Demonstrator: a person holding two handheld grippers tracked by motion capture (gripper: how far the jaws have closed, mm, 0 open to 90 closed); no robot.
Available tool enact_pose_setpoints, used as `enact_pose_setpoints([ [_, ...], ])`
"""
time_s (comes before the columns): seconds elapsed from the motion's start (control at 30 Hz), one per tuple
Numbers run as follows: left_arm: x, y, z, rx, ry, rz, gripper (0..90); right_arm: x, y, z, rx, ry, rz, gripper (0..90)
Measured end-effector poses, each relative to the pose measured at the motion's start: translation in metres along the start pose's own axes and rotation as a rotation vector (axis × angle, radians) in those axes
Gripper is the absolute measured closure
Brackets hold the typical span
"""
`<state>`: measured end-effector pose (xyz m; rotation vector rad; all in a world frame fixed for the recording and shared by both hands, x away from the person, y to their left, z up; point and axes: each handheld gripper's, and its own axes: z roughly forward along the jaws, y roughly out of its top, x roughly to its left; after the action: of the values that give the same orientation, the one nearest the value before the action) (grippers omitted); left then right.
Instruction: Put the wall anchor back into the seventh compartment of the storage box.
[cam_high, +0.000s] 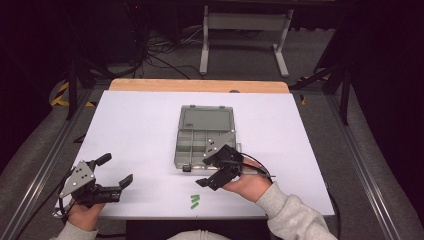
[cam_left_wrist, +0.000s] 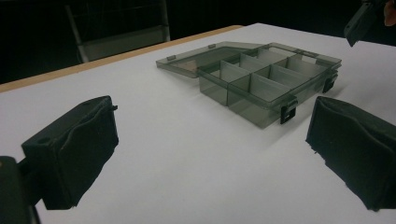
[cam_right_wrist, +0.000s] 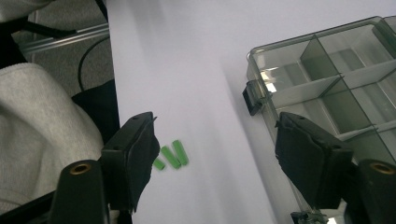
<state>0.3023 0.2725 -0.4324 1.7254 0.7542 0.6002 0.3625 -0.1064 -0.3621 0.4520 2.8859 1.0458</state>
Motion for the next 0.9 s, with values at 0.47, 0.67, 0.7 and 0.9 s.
enact_pose_setpoints([
  [0.47,0.001,-0.001,0.001,-0.004,0.003,-0.003,2.6,0.002,0.008,0.009,0.132,-0.006,-0.047,30.3],
  [0.67,0.001,-0.001,0.001,0.008,0.001,0.000,2.6,0.002,0.008,0.015,0.177,-0.003,-0.042,30.4],
  [0.7,0.001,-0.001,0.001,0.009,0.000,0.001,2.6,0.002,0.008,0.017,0.182,-0.001,-0.044,30.5],
  [0.9,0.001,-0.002,0.001,0.008,0.000,0.001,2.6,0.004,0.006,0.032,0.177,0.032,-0.036,31.8],
])
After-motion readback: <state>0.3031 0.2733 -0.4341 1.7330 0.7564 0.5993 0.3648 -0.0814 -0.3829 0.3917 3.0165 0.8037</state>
